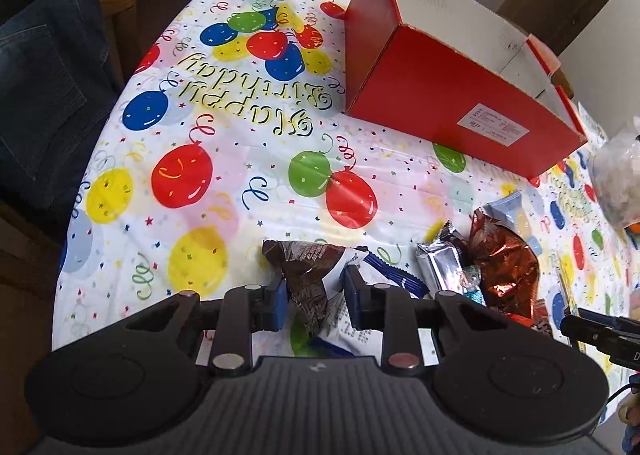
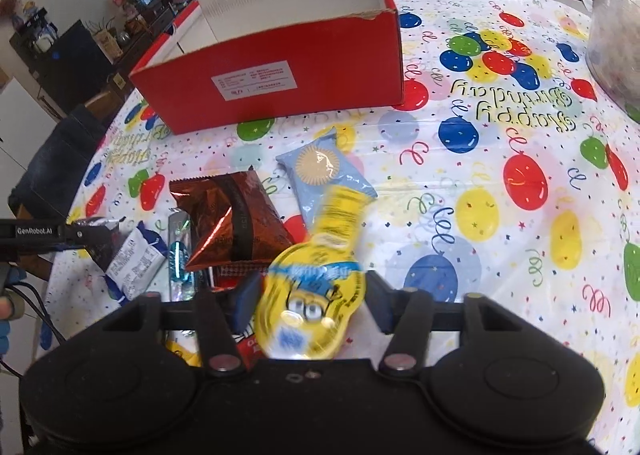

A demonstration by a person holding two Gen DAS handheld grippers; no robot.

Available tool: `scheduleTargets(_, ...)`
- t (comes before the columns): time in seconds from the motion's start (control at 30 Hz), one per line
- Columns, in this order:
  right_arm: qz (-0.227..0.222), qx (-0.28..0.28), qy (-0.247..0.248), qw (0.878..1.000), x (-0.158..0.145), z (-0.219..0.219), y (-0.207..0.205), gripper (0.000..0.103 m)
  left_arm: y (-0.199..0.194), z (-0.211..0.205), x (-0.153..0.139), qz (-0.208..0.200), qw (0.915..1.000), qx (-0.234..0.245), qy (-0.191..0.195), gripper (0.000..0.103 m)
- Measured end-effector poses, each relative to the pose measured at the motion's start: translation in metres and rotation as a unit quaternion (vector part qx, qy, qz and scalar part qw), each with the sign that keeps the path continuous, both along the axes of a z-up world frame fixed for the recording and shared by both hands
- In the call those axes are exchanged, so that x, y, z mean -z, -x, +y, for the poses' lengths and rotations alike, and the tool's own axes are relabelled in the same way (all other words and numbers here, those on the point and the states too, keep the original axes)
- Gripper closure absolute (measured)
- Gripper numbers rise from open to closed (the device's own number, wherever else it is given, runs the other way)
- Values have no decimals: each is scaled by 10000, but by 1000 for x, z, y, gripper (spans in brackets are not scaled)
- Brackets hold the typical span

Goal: Organize snacks
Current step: 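Grasp the brown wrapped snack with left tool while right tool grasps the yellow Minion pouch, then carry both snacks into the red box and open both tools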

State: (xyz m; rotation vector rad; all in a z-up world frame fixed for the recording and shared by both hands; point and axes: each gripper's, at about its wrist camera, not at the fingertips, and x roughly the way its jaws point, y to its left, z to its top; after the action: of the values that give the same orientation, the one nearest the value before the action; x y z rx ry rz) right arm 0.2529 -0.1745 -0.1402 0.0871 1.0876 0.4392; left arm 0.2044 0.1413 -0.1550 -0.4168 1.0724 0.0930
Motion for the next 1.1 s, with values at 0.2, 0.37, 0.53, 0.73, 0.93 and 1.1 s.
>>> scheduleTargets(0.2, -61, 33, -57, 10000, -5, -5, 7, 51, 14, 1, -9, -122, 9999, -40, 49, 75)
scheduleTargets(0.37, -222, 9, -148, 9996, -20, -8, 12, 51, 23, -5, -25, -256, 9997, 4, 0, 75)
scheduleTargets(0.53, -453, -102, -176, 9988, -39, -7, 12, 51, 29, -14, -46, -473, 9988, 108, -4, 75)
scheduleTargets(0.73, -786, -236, -233, 9964, -65, -4, 3, 51, 24, -32, -75, -765, 9965, 340, -73, 75)
scheduleTargets(0.93, -1135, -355, -232, 9926, -89, 2, -17, 51, 8, -47, -101, -1000, 9935, 530, -140, 75)
scheduleTargets(1.1, -1365, -438, -185, 9895, -103, 8, -39, 51, -14, -55, -120, -1192, 9906, 616, -281, 75)
